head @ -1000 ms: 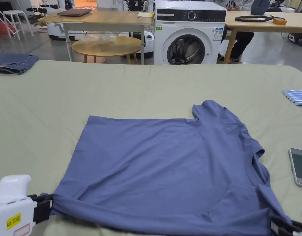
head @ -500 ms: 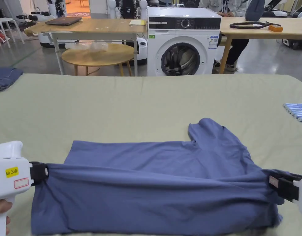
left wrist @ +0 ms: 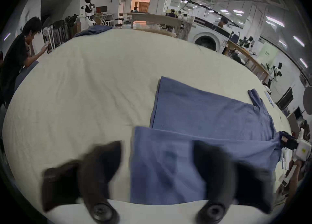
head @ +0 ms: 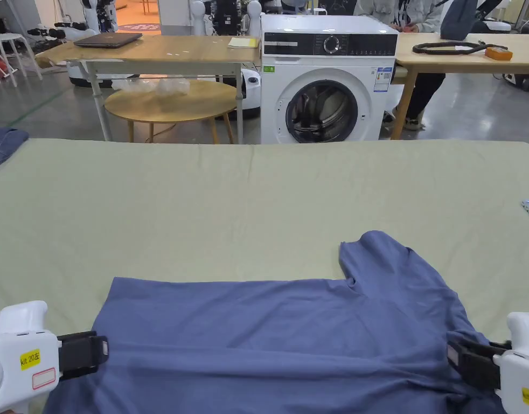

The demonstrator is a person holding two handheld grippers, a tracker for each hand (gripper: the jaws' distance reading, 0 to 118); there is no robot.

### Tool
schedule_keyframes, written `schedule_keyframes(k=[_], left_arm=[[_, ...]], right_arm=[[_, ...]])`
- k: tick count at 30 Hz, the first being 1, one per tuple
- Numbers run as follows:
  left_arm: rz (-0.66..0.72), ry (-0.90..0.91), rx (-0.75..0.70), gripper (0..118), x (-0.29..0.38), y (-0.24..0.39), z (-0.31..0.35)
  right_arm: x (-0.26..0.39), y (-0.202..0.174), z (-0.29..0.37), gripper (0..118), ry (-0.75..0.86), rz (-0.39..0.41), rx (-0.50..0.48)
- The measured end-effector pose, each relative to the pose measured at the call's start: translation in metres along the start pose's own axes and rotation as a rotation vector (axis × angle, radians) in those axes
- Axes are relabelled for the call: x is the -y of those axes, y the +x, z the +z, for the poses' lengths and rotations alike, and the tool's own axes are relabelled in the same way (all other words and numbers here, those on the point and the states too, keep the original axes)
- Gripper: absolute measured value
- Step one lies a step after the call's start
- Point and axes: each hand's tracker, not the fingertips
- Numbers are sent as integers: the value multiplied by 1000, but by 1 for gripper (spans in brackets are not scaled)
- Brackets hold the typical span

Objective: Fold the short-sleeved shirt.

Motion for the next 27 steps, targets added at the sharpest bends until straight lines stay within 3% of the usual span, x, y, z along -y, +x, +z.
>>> schedule_keyframes(k=[1,2,10,11,12,13,14,17,19,23,27], left_arm=[[-7,20,2,108,0,1,10],[-16,60,12,108,1,4,24],[-90,425,67,106,18,31,140],[-97,463,65,95,23,34,152],[-99,485,74,75,28,35,162],[-105,506,84,40,33,35,172],[-101,528,71,0,39,36,181],[-43,631,62,0,57,25,194],[-40,528,97,0,65,17,194],[-82,420,33,0,77,6,172],[-43,241,61,0,74,-6,133]], right_arm=[[-2,-1,8,100,25,10,9],[-3,-2,20,108,69,10,12],[-15,-18,121,108,345,-30,-6],[-13,-19,132,102,380,-32,-16],[-12,-22,143,89,409,-34,-40],[-9,-23,154,63,445,-40,-64],[-4,-26,165,0,488,-51,-66],[2,-32,193,0,520,-64,-45],[-1,-28,205,0,483,-51,-96],[3,-28,204,0,459,-53,-62],[22,-26,183,0,414,-88,-60]])
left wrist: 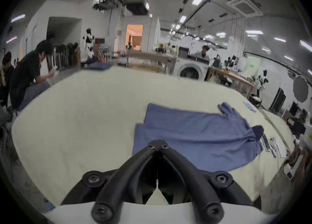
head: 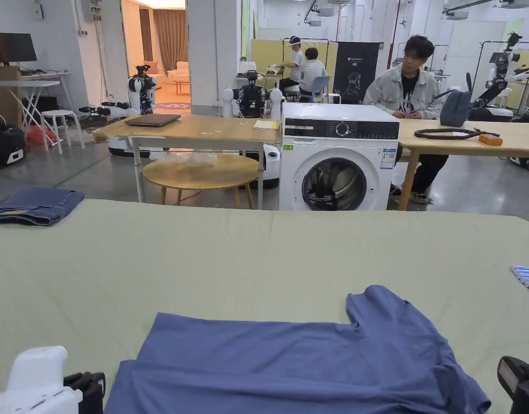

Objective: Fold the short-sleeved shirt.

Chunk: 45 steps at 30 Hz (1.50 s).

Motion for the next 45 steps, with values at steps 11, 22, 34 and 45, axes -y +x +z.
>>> schedule_keyframes(k=[11,22,34,45], left_arm=[[48,-425,-169,84,40,-7,-116],[-21,-317,-109,6,36,10,-88],[-59,-288,-71,6,20,15,-58],[-19,-323,-32,6,72,-8,33]], right_arm=[[44,4,-29,0,-149,-13,28],[96,34,-136,112,-563,25,84],[80,33,-102,4,-561,54,2],[86,36,13,4,-583,54,27]])
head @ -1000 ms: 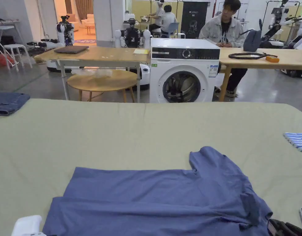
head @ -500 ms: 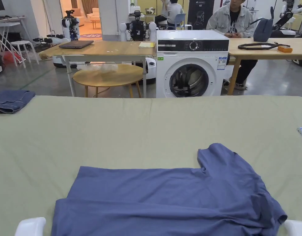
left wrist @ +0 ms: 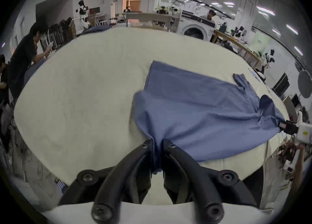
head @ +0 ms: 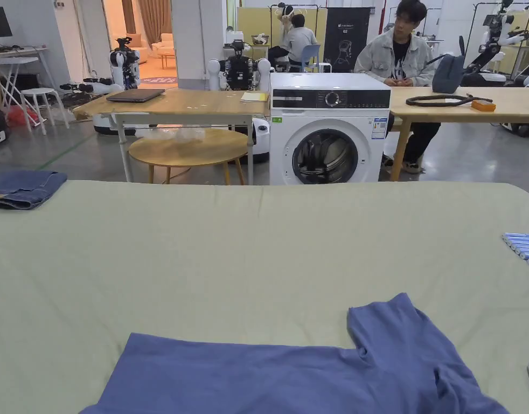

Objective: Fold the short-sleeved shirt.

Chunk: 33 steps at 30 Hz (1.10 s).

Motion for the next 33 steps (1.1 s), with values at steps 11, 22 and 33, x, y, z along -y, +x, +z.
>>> schedule_keyframes(k=[11,22,33], left_arm=[[45,211,36,108,-6,0,50],[-147,899,136,27,-104,93,142],[-125,541,181,0,-176,68,51]], right_arm=[[5,2,39,112,241,-65,29],[-117,-75,126,68,820,6,-70],[-120,-81,58,0,710,-10,-90]])
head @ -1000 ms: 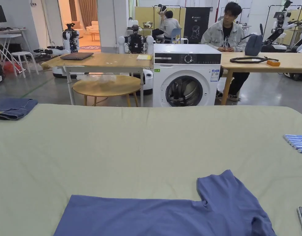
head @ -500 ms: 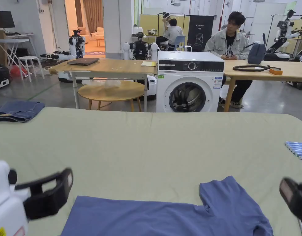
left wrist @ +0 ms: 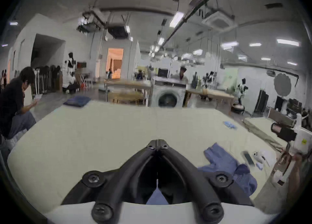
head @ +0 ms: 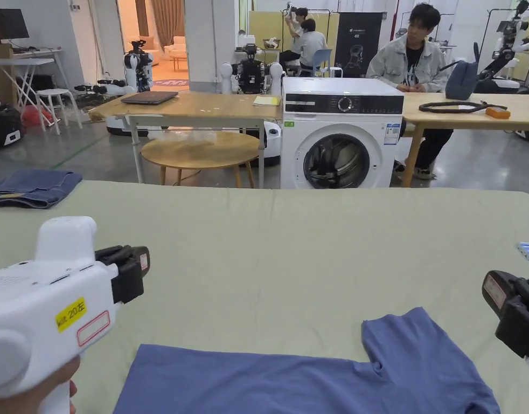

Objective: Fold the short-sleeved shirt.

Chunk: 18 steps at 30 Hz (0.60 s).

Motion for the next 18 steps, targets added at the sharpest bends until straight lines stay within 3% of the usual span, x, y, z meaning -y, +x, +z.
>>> schedule_keyframes(k=[2,3,4,5,6,11,13,14,15,18], left_arm=[[-10,-106,-58,0,11,-14,-38],[-26,-158,-133,8,18,-22,-60],[-19,-234,-120,39,24,-28,-76],[13,-391,-101,98,36,-42,-100],[46,-435,-104,118,49,-50,-119],[143,-570,-179,113,110,-74,-173],[152,-584,-206,87,121,-78,-187],[147,-589,-222,58,128,-77,-191],[124,-588,-240,47,133,-76,-194],[92,-579,-252,36,137,-73,-194]], right_arm=[[7,3,-7,0,-19,-6,13],[9,7,-9,0,-37,-6,16],[13,8,-12,0,-50,-3,19],[19,8,-17,0,-70,3,27],[25,9,-21,0,-89,6,31],[43,27,-35,0,-171,-1,62],[54,33,-43,0,-212,-1,77],[58,36,-47,0,-233,-1,81],[61,40,-51,0,-248,0,85],[72,49,-65,3,-321,9,104]])
